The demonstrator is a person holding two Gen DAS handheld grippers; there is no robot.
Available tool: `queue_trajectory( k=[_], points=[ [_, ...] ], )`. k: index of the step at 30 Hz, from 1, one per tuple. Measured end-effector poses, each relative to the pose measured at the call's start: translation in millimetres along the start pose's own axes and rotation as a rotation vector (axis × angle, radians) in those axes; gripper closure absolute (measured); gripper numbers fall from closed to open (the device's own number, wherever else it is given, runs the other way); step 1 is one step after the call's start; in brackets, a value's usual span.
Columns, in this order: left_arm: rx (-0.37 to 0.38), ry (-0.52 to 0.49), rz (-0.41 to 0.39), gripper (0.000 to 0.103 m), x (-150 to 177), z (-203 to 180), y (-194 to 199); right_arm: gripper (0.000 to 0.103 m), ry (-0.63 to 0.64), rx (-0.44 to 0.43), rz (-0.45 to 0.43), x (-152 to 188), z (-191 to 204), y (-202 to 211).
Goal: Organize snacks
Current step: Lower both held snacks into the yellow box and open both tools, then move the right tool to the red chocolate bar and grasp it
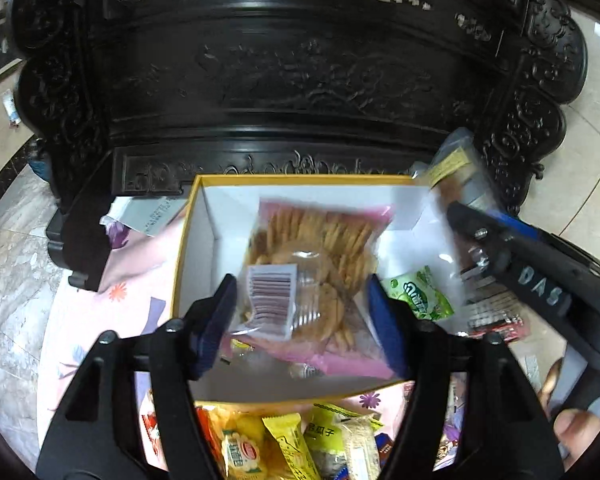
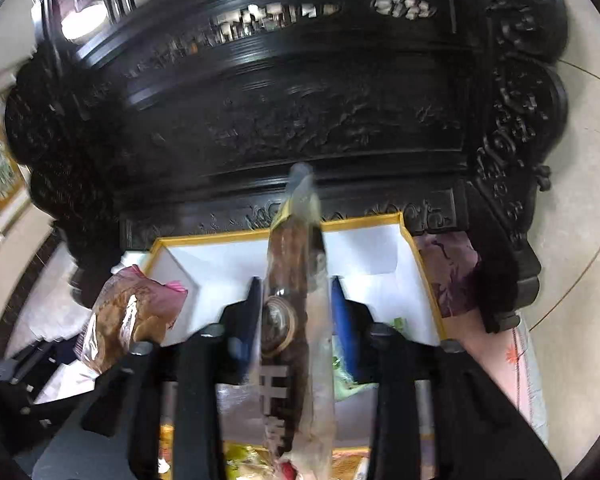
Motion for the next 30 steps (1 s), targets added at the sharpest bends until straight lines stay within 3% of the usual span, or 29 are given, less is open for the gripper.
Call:
queue_trajectory(
  k=[2,7,13,16,19,22,30],
  points=[
    [0.002,0.017,0.0,0.009,4.3,6.3,-3.2,0.036,-0.012,-0.004,0.012,7.8,-7.3,-1.5],
    [0.005,0.039,0.012,0.009,25.3,22.8,8.1,0.037,-0.019,-0.037,0.061,47.8,-26.7,28.4],
    [0.04,0.068,0.026,0.009,84.9,38.5,50.0,0.036,-0.037,-0.085,0.154,141.9,-42.2,81.5],
    [0.026,0.085,0.037,0.009,121.5,53.5,73.8,0.036,-0.045,-0.043,0.213,192.7,-59.3,108.6],
    [-0.007,0.111,0.036,0.009,160.6,72.1,100.1,0.037,-0.027,0.013,0.189,216.2,-77.2,139.1],
    [-0.017,0.127,0.063,0.009,199.3,81.4,117.0,0.036,-0.013,0.123,0.198,242.4,-105.6,164.2],
    [0.017,0.121,0.153,0.009,257.2,74.0,136.3,0.036,-0.046,0.216,0.226,272.4,-146.2,190.9]
  ],
)
Point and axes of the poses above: each gripper's, at about its wrist camera, not at the fingertips, and y roughly against the way its jaws point, z to its left, x to its underside, the point moved 8 cm from there along -y, roughly the way its jaws point, and after that the axes turned 12 degrees about -z, right-handed, at the moved point
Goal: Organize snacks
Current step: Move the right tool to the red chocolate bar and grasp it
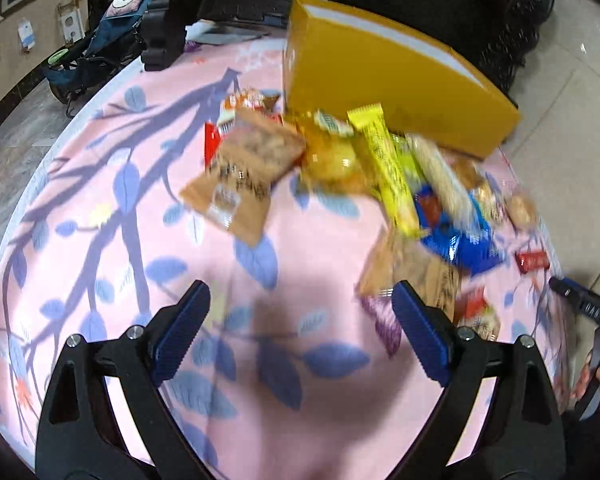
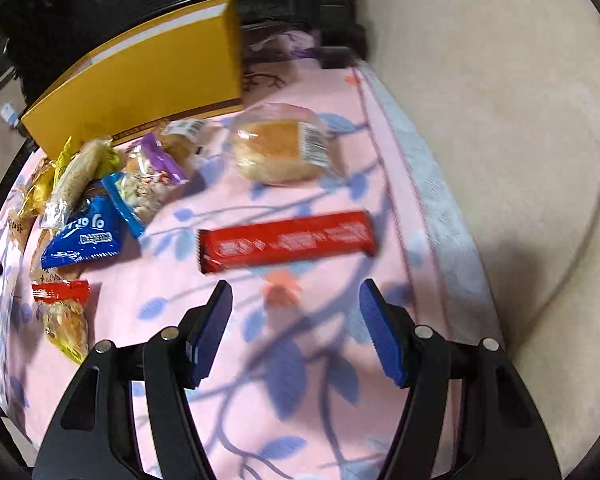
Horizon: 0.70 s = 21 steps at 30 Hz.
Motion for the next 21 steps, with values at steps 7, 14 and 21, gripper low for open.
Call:
queue_trajectory(
  k=[7,14,21],
  points=[
    [0.013,-0.02,0.028,0.009,16.2,-6.6,3.5,0.037,-0.01,0.054,0.0,7.8,-26.2,8.6],
    [0.024,-0.047,0.032,0.009,19.7,-15.2,7.7,0.036,0.185,0.056,0.057,6.8,-2.6,-33.1],
    [0.013,-0.062,0.052,0.009,25.2,-15.5,9.5,0.03,0.238,0.015,-0.009,-27.3,18.3,-68.4]
  ],
)
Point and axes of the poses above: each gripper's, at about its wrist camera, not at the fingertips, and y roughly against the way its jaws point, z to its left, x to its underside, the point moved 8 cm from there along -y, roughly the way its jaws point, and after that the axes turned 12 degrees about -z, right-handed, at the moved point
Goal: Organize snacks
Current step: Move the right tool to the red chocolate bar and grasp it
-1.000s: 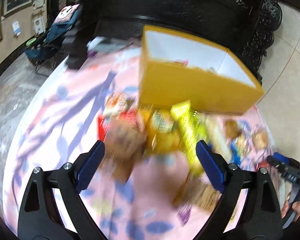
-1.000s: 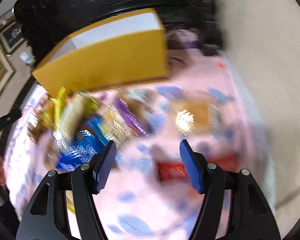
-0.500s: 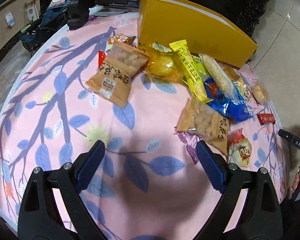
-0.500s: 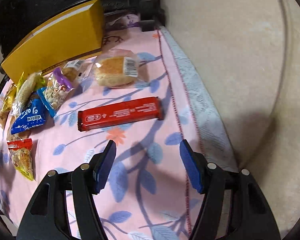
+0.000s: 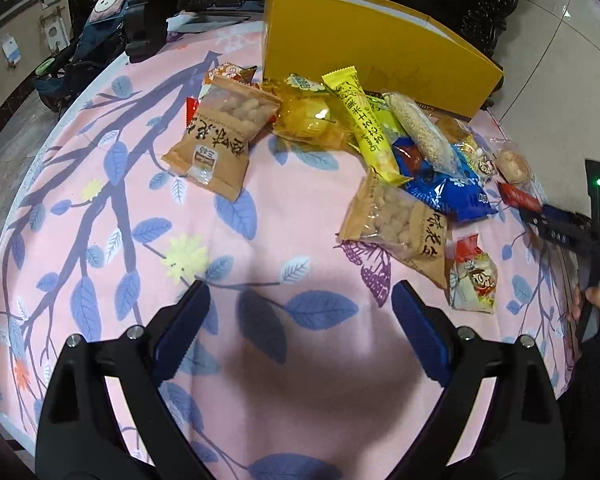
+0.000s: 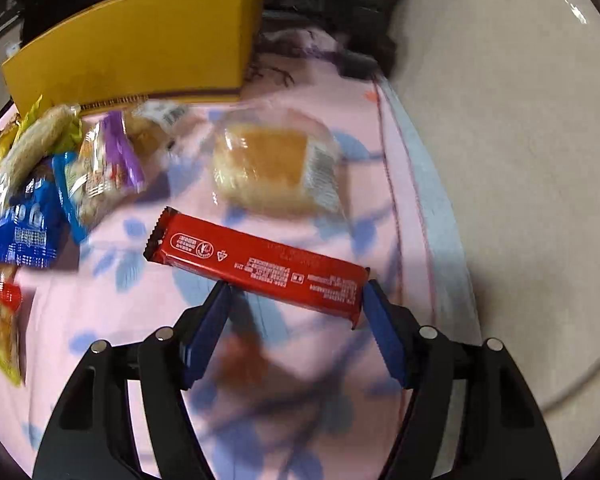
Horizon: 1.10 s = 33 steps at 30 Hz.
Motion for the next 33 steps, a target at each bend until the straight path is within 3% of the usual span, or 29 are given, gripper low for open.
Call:
queue_trajectory(
  k=[4,6,7,8,10,14,21,26,30,33],
  points=[
    [0.001,-0.009,0.005,0.009,0.4,-4.9,-1.2,0.026,-0.109,-0.084,0.016,-9.9,-7.5,-16.2],
    [0.002,-0.012,0.008,0.009,0.7,-6.9,-2.6,0.037,-0.093,-0.095,-0.006,-10.5,-1.2,-13.1],
    [0.009,-0.008,0.016,0.009,1.5,-8.5,-4.6,0.051,-0.095,-0.108,-0.017,-10.0,2.7,-9.0],
    [0.018,0.0,0.028,0.009,2.8,-9.9,-7.3,0.058,-0.094,-0.108,-0.021,-8.3,7.1,-4.9],
    [0.049,0.021,0.055,0.009,6.3,-14.4,-12.8,0.063,-0.111,-0.14,-0.014,-1.4,18.9,5.6],
    [0.049,0.018,0.076,0.009,9.9,-19.9,-18.2,0.063,-0.104,-0.263,0.018,13.2,52.9,28.5],
    [0.025,0.011,0.082,0.009,10.5,-28.1,-21.1,0.061,-0.149,-0.208,-0.002,-4.3,43.0,10.0],
    [0.005,-0.009,0.101,0.009,14.9,-31.1,-21.8,0.061,-0.066,-0.17,0.029,-11.7,43.5,6.5],
    [-0.008,-0.005,0.091,0.009,12.5,-29.6,-17.2,0.059,0.002,-0.16,-0.002,-13.9,35.6,14.9],
    [-0.009,-0.003,0.09,0.009,12.4,-31.4,-17.2,0.059,0.013,-0.229,0.032,-19.6,36.1,-5.4]
  ],
)
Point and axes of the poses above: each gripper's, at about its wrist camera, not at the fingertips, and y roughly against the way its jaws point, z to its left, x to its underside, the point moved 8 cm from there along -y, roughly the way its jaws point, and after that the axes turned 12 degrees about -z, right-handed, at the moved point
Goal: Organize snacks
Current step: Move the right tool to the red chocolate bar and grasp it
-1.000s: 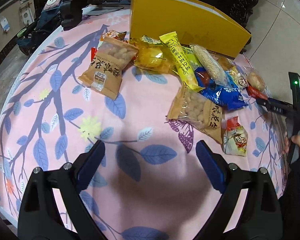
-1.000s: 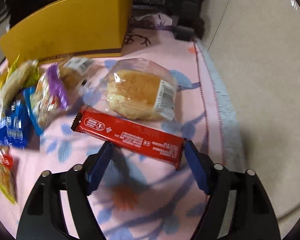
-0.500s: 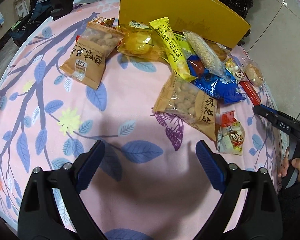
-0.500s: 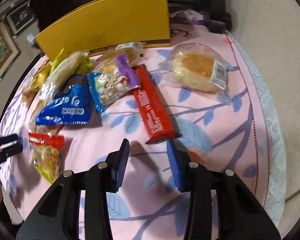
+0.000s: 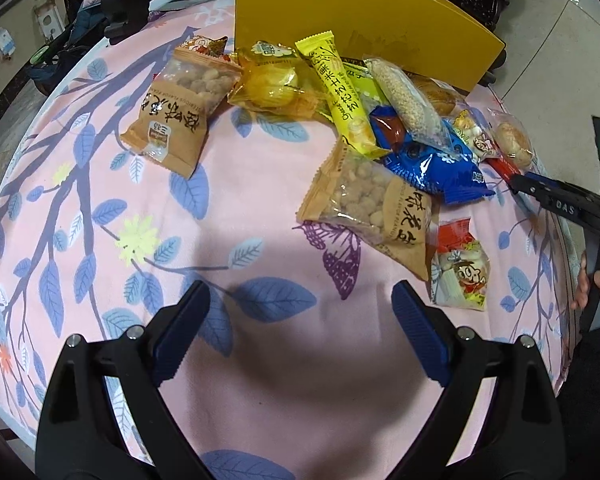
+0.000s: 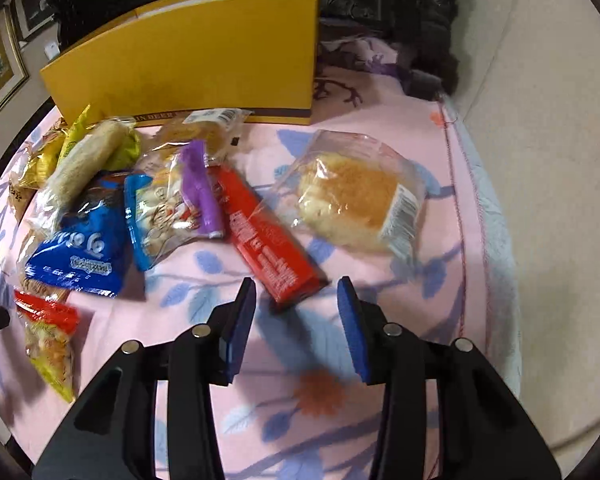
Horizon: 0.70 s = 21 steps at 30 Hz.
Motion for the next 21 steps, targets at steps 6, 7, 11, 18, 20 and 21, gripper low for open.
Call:
queue_trajectory(
  k=[6,7,11,18,20,21],
  points=[
    [0.004,-0.016,0.008,0.009,3.3,-3.7,0.3,0.045,0.036,0.005,-0.051,-25.7,4.9,-32.8],
    [-0.002,-0.017,0.007,0.009,3.4,-2.6,-0.2,0.055,0.037,0.01,-0.051,-25.1,8.2,-31.3],
    [-0.02,0.009,0.007,0.009,1.7,7.2,-2.8,0.078,0.015,0.018,-0.047,-0.7,24.5,-7.8],
    [-0.037,0.121,-0.013,0.009,-14.4,15.8,-17.8,0.077,0.012,-0.024,-0.082,52.2,54.2,38.5],
    [-0.014,0.156,-0.034,0.009,-24.4,8.5,-23.6,0.076,0.0,-0.036,-0.084,53.4,52.6,39.2],
    [0.004,0.163,-0.034,0.009,-27.5,3.3,-26.6,0.076,-0.003,-0.04,-0.084,53.2,52.0,39.2]
  ],
)
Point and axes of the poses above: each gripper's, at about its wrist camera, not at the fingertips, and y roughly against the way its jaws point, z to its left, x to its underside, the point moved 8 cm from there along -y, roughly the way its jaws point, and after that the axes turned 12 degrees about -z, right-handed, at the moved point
